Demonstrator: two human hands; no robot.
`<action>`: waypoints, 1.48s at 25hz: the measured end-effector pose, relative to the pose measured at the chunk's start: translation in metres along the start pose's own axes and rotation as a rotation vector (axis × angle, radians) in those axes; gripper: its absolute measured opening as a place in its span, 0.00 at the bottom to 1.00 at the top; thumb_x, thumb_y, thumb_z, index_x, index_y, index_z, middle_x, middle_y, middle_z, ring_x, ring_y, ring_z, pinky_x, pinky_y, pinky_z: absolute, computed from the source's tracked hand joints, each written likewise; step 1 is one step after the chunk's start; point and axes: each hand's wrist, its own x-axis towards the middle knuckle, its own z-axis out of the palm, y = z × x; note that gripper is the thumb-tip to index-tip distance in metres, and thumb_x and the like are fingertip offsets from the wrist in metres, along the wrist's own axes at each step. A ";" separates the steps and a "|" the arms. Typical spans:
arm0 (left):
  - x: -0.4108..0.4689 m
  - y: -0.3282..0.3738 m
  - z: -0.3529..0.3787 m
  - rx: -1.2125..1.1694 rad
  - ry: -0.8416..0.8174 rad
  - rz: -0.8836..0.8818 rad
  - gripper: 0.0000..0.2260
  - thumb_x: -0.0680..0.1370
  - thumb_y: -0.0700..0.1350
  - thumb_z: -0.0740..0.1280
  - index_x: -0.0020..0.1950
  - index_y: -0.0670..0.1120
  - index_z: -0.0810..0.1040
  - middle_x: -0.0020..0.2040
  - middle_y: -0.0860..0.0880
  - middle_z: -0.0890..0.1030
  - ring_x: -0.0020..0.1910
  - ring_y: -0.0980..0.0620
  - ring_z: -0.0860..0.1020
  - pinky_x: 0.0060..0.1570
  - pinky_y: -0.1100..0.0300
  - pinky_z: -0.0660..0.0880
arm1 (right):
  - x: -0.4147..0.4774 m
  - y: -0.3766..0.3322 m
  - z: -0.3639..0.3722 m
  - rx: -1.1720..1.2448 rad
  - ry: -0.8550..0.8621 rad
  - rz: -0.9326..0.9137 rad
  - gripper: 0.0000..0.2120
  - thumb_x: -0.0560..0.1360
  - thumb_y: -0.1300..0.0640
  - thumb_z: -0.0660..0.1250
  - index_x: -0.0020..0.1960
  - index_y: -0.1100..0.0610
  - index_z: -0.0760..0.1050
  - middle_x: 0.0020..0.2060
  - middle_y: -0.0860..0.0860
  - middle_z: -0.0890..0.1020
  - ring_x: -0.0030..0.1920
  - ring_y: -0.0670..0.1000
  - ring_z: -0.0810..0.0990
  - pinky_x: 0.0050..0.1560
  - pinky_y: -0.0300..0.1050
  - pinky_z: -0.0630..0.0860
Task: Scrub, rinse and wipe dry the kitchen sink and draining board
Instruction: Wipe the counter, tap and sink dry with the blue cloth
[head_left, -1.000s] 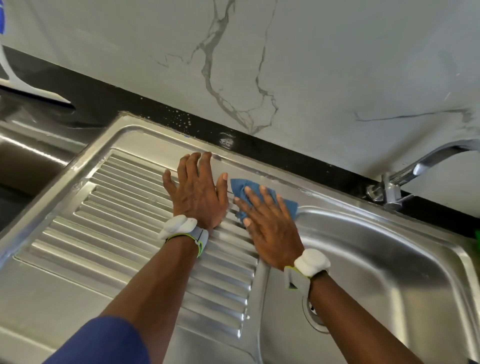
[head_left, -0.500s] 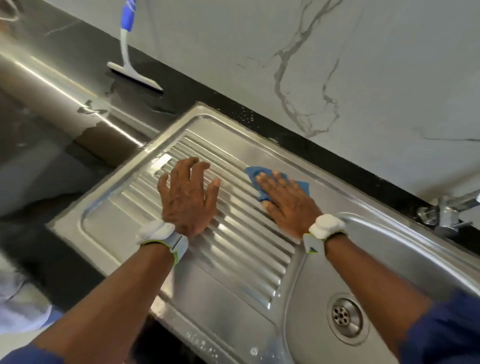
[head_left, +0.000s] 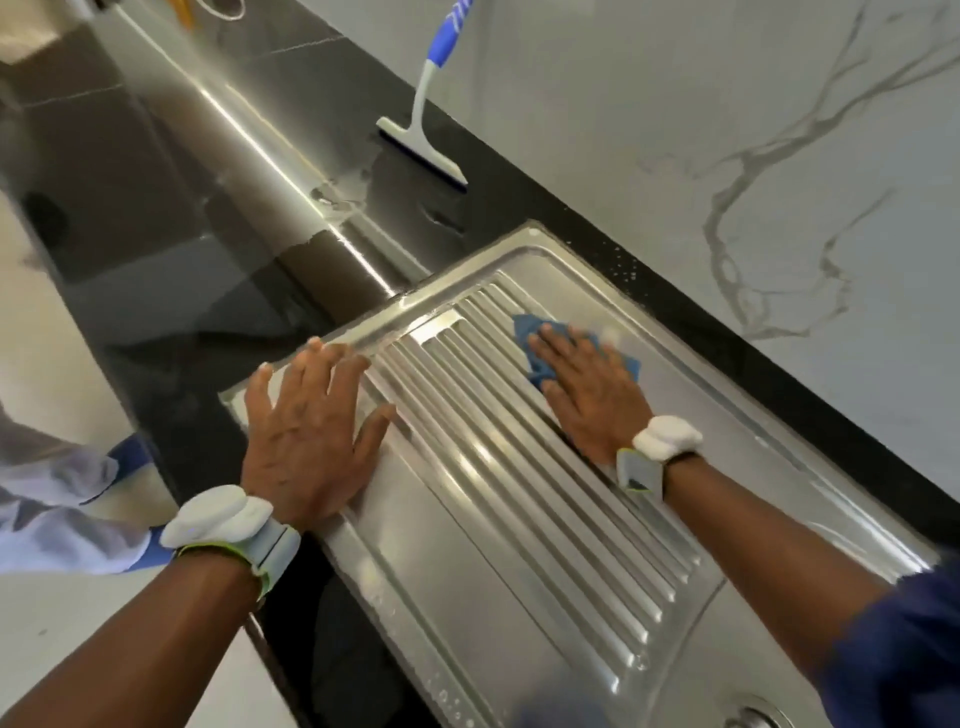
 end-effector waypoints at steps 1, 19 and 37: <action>-0.004 -0.009 0.001 0.016 0.009 -0.015 0.26 0.81 0.64 0.54 0.73 0.51 0.71 0.76 0.47 0.69 0.80 0.43 0.61 0.75 0.33 0.55 | 0.020 0.005 -0.001 -0.026 0.001 0.059 0.33 0.79 0.40 0.38 0.82 0.48 0.47 0.81 0.48 0.50 0.81 0.55 0.48 0.79 0.59 0.46; -0.010 -0.014 0.009 -0.032 0.154 -0.116 0.26 0.79 0.66 0.60 0.68 0.49 0.73 0.67 0.47 0.75 0.70 0.43 0.71 0.67 0.42 0.63 | 0.038 -0.067 0.004 0.044 -0.008 0.283 0.27 0.84 0.45 0.44 0.82 0.49 0.47 0.81 0.51 0.51 0.81 0.57 0.48 0.79 0.62 0.47; -0.008 -0.016 0.010 -0.064 0.190 -0.119 0.23 0.81 0.66 0.59 0.63 0.49 0.76 0.62 0.47 0.78 0.63 0.42 0.74 0.64 0.44 0.65 | -0.016 -0.096 0.022 -0.111 -0.004 0.305 0.30 0.81 0.39 0.41 0.82 0.44 0.46 0.82 0.53 0.48 0.80 0.63 0.45 0.75 0.71 0.47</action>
